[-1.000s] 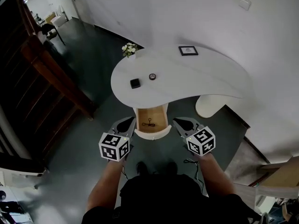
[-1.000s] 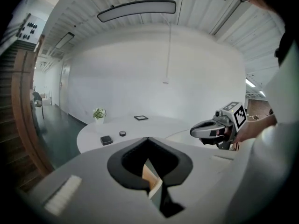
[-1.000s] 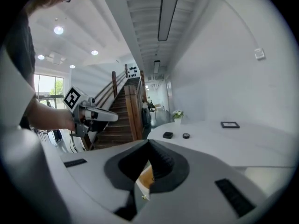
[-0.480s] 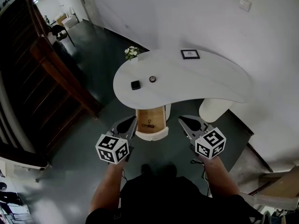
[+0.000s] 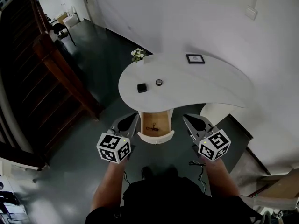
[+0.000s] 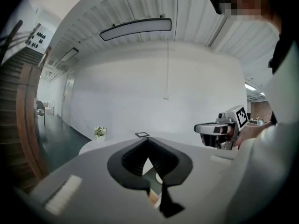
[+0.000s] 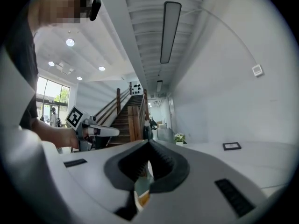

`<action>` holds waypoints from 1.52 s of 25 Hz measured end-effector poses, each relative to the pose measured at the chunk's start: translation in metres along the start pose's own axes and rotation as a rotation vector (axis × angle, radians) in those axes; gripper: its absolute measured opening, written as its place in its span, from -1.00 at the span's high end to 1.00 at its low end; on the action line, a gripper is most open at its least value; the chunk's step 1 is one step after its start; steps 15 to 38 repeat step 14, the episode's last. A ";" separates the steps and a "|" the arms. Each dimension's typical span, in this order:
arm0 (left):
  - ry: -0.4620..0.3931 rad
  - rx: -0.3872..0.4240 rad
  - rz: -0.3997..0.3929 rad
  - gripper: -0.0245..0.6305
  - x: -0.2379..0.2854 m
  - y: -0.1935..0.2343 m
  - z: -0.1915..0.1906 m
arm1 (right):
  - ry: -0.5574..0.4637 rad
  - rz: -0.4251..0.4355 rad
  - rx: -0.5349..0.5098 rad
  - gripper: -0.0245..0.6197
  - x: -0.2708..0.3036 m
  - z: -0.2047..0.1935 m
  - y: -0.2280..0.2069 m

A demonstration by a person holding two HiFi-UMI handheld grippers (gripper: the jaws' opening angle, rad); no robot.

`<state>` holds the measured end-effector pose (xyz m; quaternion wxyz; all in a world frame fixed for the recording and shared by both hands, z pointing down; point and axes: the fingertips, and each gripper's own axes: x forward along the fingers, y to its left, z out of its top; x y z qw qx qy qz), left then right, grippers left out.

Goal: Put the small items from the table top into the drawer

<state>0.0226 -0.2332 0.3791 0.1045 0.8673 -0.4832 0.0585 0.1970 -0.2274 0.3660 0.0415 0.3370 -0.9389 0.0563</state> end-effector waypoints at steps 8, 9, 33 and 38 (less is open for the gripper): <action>-0.003 -0.005 0.022 0.89 -0.001 0.028 -0.008 | 0.029 0.030 0.004 0.89 0.026 -0.008 0.019; 0.001 -0.006 0.024 0.89 -0.002 0.030 -0.010 | 0.030 0.027 0.007 0.89 0.027 -0.009 0.019; 0.007 -0.012 0.038 0.89 -0.005 0.042 -0.014 | 0.023 0.008 0.012 0.89 0.031 -0.008 0.015; 0.007 -0.012 0.038 0.89 -0.005 0.042 -0.014 | 0.023 0.008 0.012 0.89 0.031 -0.008 0.015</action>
